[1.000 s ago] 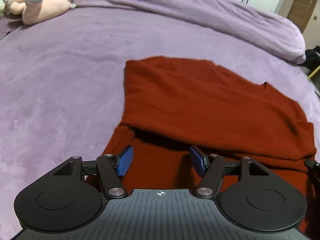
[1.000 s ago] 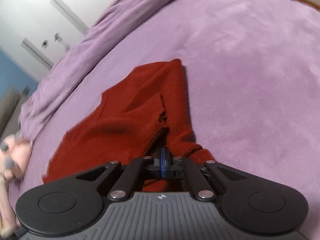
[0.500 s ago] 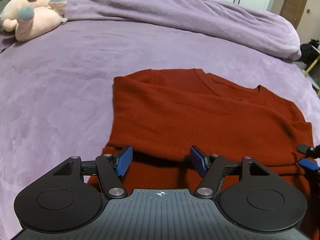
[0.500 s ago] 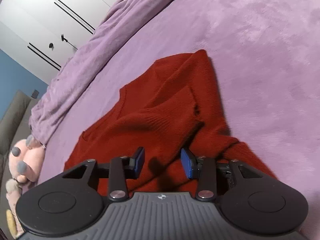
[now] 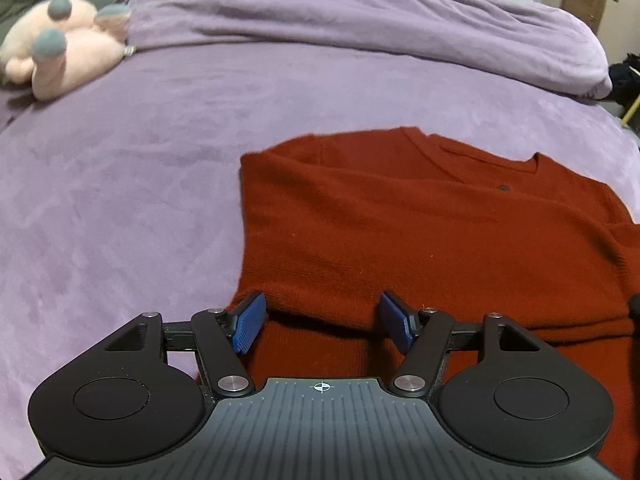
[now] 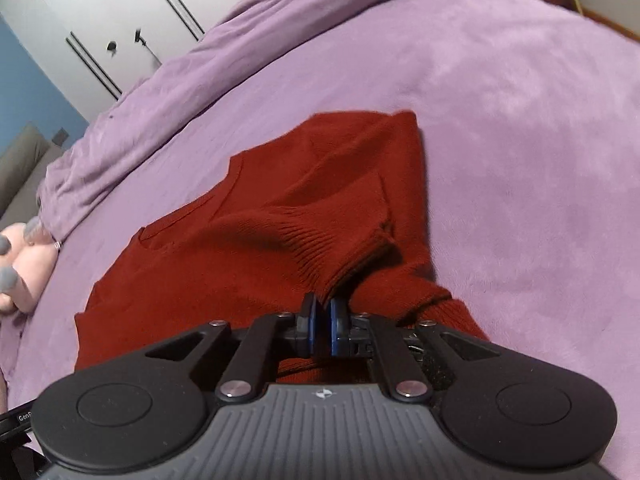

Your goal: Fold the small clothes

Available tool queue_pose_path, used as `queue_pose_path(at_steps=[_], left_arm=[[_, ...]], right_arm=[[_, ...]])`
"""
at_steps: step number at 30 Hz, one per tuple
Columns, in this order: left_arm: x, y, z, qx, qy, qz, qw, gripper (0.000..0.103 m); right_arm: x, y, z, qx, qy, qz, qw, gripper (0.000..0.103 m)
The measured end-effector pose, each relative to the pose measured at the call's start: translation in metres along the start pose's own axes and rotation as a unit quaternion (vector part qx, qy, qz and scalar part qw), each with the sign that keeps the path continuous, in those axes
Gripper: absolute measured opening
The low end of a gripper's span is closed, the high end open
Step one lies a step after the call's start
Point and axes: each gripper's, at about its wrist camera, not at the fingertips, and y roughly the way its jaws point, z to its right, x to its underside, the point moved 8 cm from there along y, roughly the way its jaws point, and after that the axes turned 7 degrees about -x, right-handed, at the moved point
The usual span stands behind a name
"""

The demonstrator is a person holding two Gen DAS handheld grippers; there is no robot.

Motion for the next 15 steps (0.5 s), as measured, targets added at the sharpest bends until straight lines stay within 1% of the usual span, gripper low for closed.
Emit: queue_pose_path(at_steps=[1, 2, 3, 4, 5, 7, 9, 10, 11, 12, 13, 14, 15], left_arm=[[-0.003, -0.005, -0.002, 0.003, -0.002, 0.009, 0.9999, 0.069], [-0.008, -0.01, -0.004, 0.006, -0.009, 0.022, 0.9997, 0.069], [-0.013, -0.012, -0.005, 0.006, -0.015, 0.029, 0.9994, 0.07], [-0.018, -0.011, -0.005, 0.007, -0.021, 0.033, 0.9992, 0.07], [-0.022, -0.009, -0.002, 0.008, -0.024, 0.034, 0.9991, 0.07], [-0.029, 0.002, 0.006, 0.005, -0.028, 0.03, 0.9992, 0.07], [-0.033, 0.017, 0.017, 0.011, -0.032, 0.027, 0.9991, 0.07], [-0.033, 0.025, 0.021, 0.001, -0.027, 0.022, 0.9994, 0.07], [-0.031, 0.036, 0.025, -0.014, -0.009, 0.012, 0.9998, 0.07], [-0.029, 0.043, 0.027, -0.024, 0.007, 0.008, 0.9997, 0.073], [-0.027, 0.045, 0.028, -0.027, 0.017, 0.016, 0.9994, 0.079], [-0.026, 0.045, 0.027, -0.03, 0.025, 0.029, 0.9988, 0.082], [-0.025, 0.046, 0.026, -0.028, 0.032, 0.032, 0.9986, 0.085]], right_arm=[[-0.003, -0.008, 0.0, 0.014, -0.009, 0.011, 1.0, 0.013], [-0.009, -0.02, -0.001, 0.037, -0.026, 0.035, 0.998, 0.02], [-0.013, -0.029, -0.002, 0.049, -0.04, 0.058, 0.996, 0.025], [-0.018, -0.035, -0.006, 0.058, -0.052, 0.077, 0.994, 0.035], [-0.02, -0.038, -0.013, 0.057, -0.067, 0.087, 0.992, 0.036], [-0.02, -0.025, -0.033, 0.036, -0.104, 0.069, 0.992, 0.035], [-0.014, -0.001, -0.065, -0.017, -0.152, 0.043, 0.987, 0.035], [-0.01, 0.011, -0.079, -0.044, -0.174, 0.028, 0.983, 0.035], [-0.005, 0.026, -0.093, -0.074, -0.198, 0.013, 0.977, 0.032], [-0.002, 0.037, -0.102, -0.09, -0.218, 0.01, 0.972, 0.031], [-0.001, 0.045, -0.105, -0.092, -0.233, 0.01, 0.968, 0.031], [-0.002, 0.055, -0.1, -0.07, -0.248, 0.011, 0.966, 0.031], [-0.006, 0.06, -0.091, -0.043, -0.251, 0.013, 0.967, 0.031]])
